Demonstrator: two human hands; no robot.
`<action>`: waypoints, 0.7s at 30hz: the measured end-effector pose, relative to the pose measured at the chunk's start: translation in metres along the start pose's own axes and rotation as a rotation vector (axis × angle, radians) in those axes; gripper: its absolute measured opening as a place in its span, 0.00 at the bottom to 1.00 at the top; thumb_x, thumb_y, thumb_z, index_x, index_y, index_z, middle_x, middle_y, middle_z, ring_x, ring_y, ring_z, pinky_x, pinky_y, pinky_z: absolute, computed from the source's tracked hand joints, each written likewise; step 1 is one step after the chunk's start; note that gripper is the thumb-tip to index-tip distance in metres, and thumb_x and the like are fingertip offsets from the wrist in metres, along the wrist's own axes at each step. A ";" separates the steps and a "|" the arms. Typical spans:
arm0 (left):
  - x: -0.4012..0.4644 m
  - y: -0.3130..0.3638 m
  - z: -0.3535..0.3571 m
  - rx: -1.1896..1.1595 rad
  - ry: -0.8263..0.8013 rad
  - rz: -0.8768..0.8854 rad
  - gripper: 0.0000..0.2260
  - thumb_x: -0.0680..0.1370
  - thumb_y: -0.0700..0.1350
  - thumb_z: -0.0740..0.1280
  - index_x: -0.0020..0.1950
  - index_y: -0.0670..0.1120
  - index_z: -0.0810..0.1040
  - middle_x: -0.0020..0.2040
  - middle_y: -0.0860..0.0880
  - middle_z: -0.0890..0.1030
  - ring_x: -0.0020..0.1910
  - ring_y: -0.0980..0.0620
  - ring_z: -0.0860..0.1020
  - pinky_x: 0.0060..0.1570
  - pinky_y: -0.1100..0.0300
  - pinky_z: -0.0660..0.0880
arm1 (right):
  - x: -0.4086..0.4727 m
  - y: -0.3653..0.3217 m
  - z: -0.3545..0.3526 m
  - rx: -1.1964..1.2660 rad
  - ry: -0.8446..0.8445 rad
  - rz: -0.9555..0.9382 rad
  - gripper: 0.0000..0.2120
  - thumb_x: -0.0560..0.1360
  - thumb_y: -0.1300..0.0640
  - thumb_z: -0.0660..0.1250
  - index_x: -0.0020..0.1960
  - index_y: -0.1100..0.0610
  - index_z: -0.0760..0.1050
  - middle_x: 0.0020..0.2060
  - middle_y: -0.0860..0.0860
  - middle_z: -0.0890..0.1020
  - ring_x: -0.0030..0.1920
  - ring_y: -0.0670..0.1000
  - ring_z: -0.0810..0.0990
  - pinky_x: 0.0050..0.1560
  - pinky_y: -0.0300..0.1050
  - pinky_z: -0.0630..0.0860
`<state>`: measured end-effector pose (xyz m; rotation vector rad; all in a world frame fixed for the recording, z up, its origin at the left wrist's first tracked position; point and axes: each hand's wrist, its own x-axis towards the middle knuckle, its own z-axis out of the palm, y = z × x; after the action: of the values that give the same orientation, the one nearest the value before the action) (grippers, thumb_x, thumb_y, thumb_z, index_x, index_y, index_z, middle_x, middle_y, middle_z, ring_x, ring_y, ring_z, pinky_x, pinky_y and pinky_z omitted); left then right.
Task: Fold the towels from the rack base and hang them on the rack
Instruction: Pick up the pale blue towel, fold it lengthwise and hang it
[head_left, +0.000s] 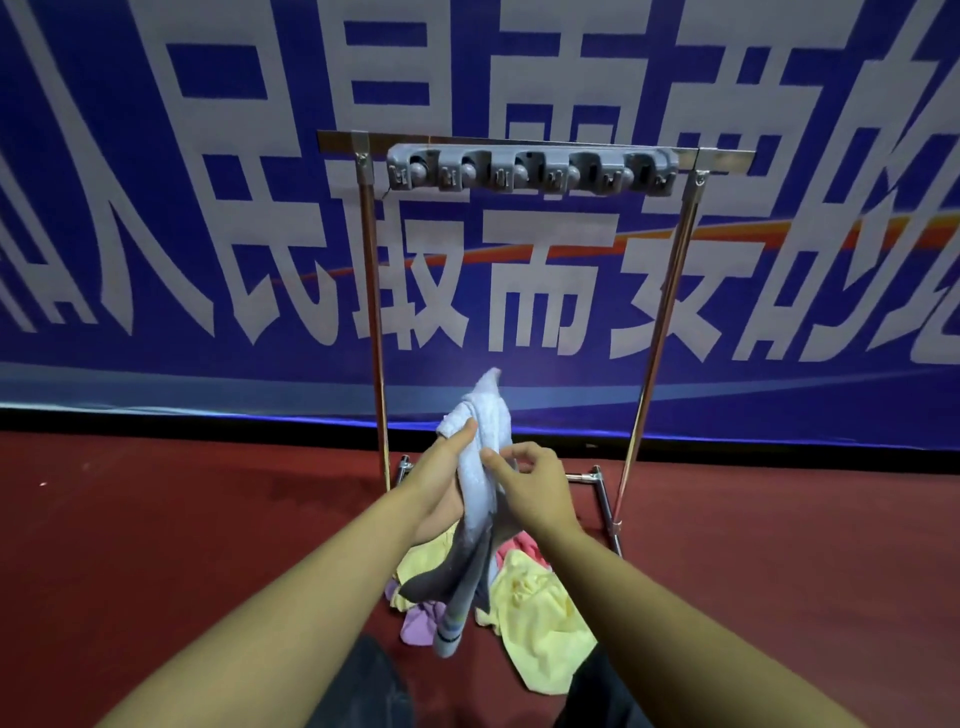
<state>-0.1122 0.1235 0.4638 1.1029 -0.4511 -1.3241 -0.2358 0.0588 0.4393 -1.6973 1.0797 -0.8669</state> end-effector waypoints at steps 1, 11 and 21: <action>0.001 -0.001 0.000 0.017 -0.004 0.016 0.20 0.84 0.53 0.63 0.71 0.42 0.74 0.62 0.34 0.82 0.63 0.38 0.81 0.69 0.43 0.73 | 0.001 0.000 -0.001 0.023 0.004 -0.014 0.13 0.76 0.47 0.74 0.47 0.58 0.83 0.44 0.48 0.85 0.46 0.43 0.81 0.48 0.41 0.76; 0.035 -0.041 -0.056 0.202 0.164 0.169 0.18 0.80 0.37 0.69 0.70 0.44 0.74 0.63 0.42 0.83 0.60 0.45 0.83 0.62 0.49 0.78 | 0.046 0.058 -0.015 0.092 0.163 0.076 0.15 0.81 0.52 0.61 0.38 0.58 0.70 0.31 0.46 0.70 0.33 0.44 0.66 0.36 0.42 0.66; 0.065 -0.070 -0.121 0.179 0.384 0.092 0.18 0.76 0.41 0.75 0.65 0.44 0.80 0.59 0.41 0.84 0.53 0.46 0.84 0.53 0.55 0.79 | 0.072 0.138 -0.033 0.209 0.202 0.275 0.13 0.80 0.58 0.63 0.39 0.60 0.79 0.34 0.52 0.77 0.39 0.50 0.73 0.40 0.46 0.71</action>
<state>-0.0361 0.1190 0.3298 1.4326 -0.3328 -0.9753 -0.2769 -0.0459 0.3268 -1.2742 1.2756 -0.9497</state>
